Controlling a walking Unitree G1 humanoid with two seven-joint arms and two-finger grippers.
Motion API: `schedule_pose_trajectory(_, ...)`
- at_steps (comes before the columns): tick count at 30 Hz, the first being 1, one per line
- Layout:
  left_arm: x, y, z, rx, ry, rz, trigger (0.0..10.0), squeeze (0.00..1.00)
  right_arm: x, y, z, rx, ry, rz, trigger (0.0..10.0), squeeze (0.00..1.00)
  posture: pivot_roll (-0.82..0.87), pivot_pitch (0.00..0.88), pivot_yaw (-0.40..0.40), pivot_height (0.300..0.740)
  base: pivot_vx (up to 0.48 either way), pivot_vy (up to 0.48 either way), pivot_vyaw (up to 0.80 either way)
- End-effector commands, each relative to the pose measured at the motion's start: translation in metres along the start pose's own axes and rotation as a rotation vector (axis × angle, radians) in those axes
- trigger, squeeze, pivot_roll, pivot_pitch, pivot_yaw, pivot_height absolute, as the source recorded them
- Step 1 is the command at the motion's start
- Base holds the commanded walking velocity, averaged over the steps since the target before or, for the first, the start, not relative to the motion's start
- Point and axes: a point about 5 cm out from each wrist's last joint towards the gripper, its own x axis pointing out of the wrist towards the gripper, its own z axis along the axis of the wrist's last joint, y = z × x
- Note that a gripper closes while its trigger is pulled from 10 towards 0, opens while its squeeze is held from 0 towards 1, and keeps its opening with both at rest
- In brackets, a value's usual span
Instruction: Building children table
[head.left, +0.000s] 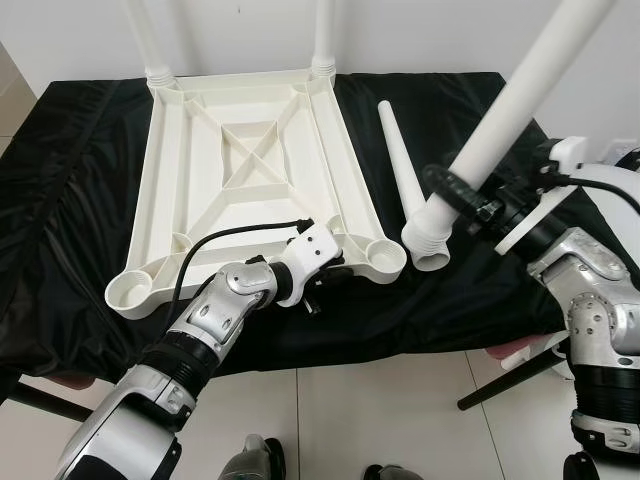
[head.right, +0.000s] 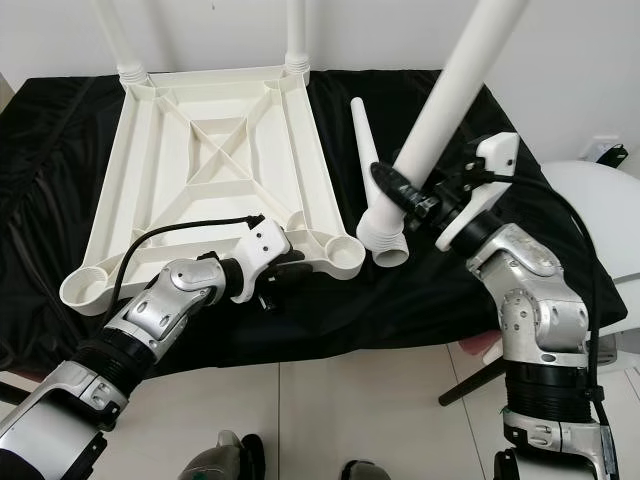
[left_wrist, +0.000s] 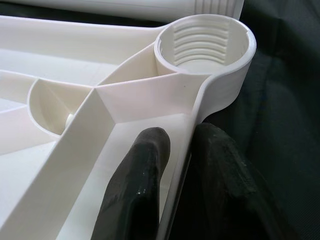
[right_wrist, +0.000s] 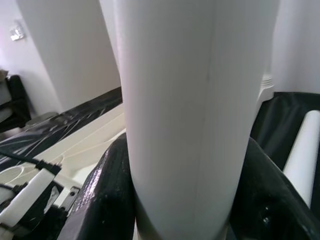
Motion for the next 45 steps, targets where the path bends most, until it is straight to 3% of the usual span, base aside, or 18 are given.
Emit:
schedule_pose_trajectory(1,-0.003,-0.012,-0.017,0.005,0.092,-0.136,10.0,0.0,0.004,0.001,0.001,-0.016,0.003,0.045,10.0,0.0,-0.05,0.186,0.011,0.74,0.0,0.0,0.0)
schedule_pose_trajectory(10,-0.015,-0.017,-0.012,0.032,0.086,-0.151,10.0,0.0,0.023,0.006,-0.012,0.023,0.05,0.193,10.0,0.0,-0.02,0.202,-0.021,0.74,0.0,0.0,0.0)
schedule_pose_trajectory(22,-0.022,-0.026,-0.009,0.046,0.078,-0.168,10.0,0.0,0.037,0.004,-0.022,0.036,0.063,0.25,10.0,0.0,0.0,0.219,-0.031,0.74,0.0,0.0,0.0)
schedule_pose_trajectory(32,-0.03,-0.032,-0.003,0.041,0.064,-0.18,10.0,0.0,0.04,0.006,-0.033,0.024,0.082,0.276,10.0,0.0,-0.02,0.224,-0.02,0.74,0.0,0.0,0.0)
schedule_pose_trajectory(45,-0.034,-0.041,0.011,-0.002,0.032,-0.21,10.0,0.0,0.035,0.022,-0.04,-0.034,0.089,0.344,10.0,0.0,-0.05,0.229,0.013,0.74,0.0,0.0,0.0)
